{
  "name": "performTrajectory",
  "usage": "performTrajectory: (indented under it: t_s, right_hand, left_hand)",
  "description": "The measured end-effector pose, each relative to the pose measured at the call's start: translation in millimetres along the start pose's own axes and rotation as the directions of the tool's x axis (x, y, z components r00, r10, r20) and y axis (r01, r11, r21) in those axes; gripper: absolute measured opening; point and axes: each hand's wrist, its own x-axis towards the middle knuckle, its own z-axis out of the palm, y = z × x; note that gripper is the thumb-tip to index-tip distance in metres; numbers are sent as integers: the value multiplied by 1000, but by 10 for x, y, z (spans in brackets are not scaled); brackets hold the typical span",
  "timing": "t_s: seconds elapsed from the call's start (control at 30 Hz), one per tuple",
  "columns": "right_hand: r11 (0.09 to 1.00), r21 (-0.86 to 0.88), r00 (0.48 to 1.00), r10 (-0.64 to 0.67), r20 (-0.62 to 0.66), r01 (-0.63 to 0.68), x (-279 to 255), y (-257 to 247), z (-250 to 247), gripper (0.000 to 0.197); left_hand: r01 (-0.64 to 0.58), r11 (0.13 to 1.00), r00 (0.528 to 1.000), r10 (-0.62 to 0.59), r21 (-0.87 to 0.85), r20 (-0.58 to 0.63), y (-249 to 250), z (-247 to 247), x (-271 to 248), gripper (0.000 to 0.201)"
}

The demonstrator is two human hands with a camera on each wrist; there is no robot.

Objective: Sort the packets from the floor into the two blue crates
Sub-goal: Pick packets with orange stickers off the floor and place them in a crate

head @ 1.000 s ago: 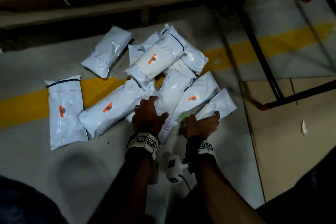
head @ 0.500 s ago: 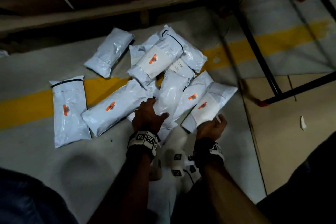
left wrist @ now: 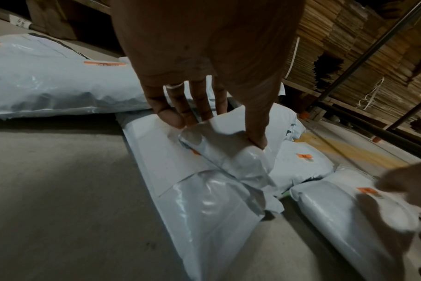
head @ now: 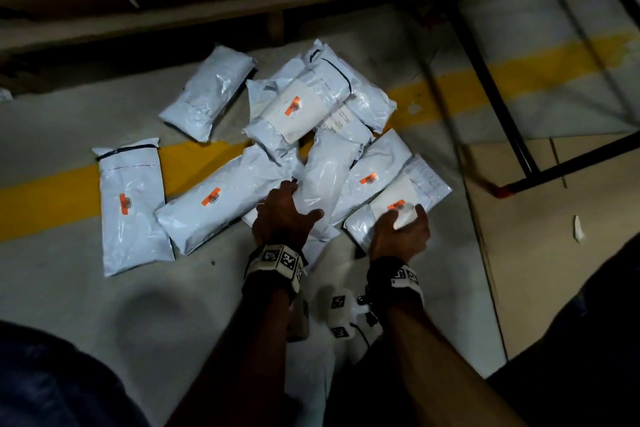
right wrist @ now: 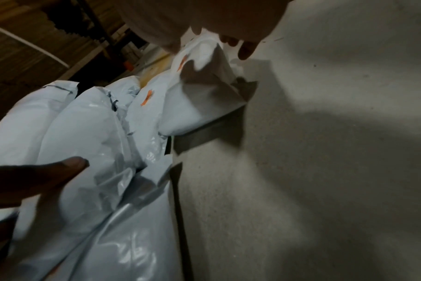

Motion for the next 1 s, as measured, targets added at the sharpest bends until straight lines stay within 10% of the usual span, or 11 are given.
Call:
performTrajectory:
  t_s: [0.4,0.63,0.8,1.0]
  right_hand:
    - [948,-273,948,226,225,-161,9,-53,-50,69]
    - [942,-275,936,259,238,-191,10,-101,-59,69]
    - [946,-264,938,253,237,-189,5,-114,-65,69]
    - [943,-263,934,267,239,-202,-2,-107,-51,69]
  left_hand:
    - [-158,987,975,158,11,-158,-2,16,-159,64]
    - [-331,870,821,457,365,-344,194,-77,-297,40]
    - [-343,801,880,456,491,-130,29,130,-506,58]
    - [-201,898,918,312,392,-245,-102,88,-467,76]
